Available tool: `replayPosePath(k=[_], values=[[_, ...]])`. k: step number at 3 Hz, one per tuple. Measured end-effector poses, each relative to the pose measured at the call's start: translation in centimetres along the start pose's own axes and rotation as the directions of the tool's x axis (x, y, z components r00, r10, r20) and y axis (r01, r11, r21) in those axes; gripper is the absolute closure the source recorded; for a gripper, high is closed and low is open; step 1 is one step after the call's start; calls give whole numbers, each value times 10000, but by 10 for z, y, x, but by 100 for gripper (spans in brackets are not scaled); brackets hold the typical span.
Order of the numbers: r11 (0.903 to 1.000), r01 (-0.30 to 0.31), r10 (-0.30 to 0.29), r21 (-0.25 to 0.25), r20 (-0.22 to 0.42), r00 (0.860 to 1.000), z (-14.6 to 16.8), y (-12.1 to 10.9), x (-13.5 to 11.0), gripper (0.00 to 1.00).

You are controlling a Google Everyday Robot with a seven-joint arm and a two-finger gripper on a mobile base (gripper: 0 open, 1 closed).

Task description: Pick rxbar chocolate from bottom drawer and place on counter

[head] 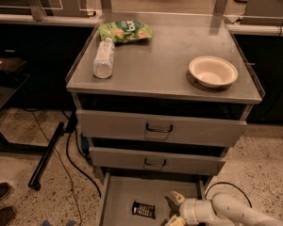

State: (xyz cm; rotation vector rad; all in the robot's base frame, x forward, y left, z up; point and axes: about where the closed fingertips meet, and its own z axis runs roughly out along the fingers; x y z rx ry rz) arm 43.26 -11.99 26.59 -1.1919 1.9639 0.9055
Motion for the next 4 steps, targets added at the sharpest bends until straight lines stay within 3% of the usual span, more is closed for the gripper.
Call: replayPosePath(k=[1,3,4], values=[[9976,189,-186,659,-53,9998,38,-25,7,0],[9952,391,-378,893,-163,9992,56,-17,16,0],[9931,506,-452,1059,-524,9976,85,-36,36,0]])
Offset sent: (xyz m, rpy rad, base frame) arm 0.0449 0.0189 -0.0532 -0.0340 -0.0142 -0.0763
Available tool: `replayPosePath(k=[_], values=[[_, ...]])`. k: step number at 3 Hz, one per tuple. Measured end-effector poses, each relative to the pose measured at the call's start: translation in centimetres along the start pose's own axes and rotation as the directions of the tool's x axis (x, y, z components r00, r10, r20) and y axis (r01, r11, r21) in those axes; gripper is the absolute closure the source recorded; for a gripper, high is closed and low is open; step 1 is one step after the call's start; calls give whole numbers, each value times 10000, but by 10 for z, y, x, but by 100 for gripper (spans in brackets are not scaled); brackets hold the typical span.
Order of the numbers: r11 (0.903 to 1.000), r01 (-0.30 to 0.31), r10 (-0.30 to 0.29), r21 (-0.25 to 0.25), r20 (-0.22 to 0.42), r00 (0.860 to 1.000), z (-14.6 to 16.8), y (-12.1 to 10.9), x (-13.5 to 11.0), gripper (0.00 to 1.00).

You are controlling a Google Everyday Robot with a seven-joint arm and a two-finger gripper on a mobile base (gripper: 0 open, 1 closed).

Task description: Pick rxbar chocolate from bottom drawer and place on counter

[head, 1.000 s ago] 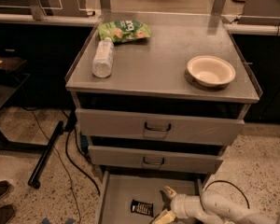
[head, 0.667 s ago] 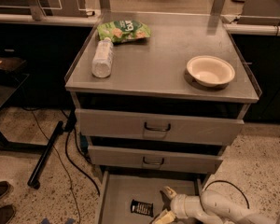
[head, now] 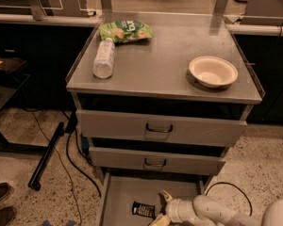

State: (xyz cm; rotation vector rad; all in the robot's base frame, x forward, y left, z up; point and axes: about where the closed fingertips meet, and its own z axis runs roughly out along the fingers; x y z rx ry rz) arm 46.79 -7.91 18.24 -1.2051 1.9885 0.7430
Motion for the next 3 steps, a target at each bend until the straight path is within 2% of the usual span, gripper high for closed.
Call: replayPosePath(k=[1,2,3], values=[[10000,-2,2,9,8,10000,0,0,0,0],[9996,-205,199,168,347,9992,15,1,3,0],[9989,-390,372,275,630,9973,35,-10,4,0]])
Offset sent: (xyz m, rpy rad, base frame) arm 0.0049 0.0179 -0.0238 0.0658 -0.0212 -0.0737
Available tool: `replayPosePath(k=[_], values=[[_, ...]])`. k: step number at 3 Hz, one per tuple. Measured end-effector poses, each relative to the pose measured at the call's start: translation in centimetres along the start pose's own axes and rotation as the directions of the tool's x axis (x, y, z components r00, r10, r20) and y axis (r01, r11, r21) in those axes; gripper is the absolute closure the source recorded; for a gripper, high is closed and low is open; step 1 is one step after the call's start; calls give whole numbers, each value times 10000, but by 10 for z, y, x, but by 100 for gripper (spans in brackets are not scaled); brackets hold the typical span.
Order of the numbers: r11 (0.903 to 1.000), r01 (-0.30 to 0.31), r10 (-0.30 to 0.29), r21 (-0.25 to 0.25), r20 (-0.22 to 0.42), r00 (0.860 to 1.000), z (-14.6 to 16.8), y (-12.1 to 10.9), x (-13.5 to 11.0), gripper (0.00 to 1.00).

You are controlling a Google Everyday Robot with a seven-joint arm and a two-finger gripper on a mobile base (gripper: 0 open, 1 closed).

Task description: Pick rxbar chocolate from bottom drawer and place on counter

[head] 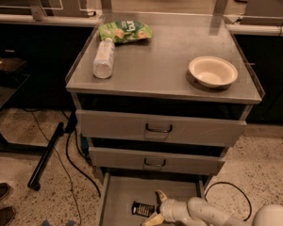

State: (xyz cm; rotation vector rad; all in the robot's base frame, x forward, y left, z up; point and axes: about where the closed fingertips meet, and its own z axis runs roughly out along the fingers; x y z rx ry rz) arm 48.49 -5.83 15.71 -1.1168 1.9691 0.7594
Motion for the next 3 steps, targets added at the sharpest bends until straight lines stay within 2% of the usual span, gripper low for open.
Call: replayPosePath(k=[1,2,3], values=[[9998,-166,164,138,146,9998,21,-14,6,0],[9979,-624,621,176,142,9980,43,-17,23,0],[9978,-643,641,171,140,9978,44,-17,24,0]])
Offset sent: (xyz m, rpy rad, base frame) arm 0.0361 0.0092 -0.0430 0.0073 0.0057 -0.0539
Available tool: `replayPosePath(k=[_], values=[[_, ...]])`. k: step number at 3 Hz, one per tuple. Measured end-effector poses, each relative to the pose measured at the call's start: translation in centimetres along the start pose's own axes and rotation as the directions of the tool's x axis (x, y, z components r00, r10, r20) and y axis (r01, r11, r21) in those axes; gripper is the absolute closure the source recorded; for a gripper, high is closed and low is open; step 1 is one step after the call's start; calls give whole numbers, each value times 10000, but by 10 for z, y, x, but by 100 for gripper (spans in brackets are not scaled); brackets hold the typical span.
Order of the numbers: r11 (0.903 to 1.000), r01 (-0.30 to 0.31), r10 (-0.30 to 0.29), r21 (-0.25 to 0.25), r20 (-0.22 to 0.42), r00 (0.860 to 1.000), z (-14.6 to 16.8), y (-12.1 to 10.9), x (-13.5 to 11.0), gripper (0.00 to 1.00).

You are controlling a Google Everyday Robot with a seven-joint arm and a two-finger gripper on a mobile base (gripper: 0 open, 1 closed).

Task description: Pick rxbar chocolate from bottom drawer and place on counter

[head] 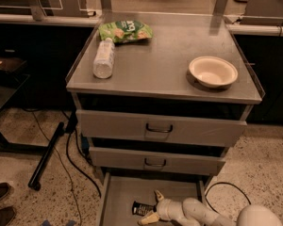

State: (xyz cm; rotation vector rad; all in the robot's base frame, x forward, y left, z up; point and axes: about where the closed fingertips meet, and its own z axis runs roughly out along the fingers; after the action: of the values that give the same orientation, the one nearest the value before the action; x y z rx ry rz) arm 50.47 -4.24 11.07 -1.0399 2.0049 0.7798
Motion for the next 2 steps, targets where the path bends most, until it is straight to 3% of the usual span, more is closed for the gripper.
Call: replayPosePath(k=[2], values=[[9991,40,-47,-411,-161,9999,13,13,12,0]])
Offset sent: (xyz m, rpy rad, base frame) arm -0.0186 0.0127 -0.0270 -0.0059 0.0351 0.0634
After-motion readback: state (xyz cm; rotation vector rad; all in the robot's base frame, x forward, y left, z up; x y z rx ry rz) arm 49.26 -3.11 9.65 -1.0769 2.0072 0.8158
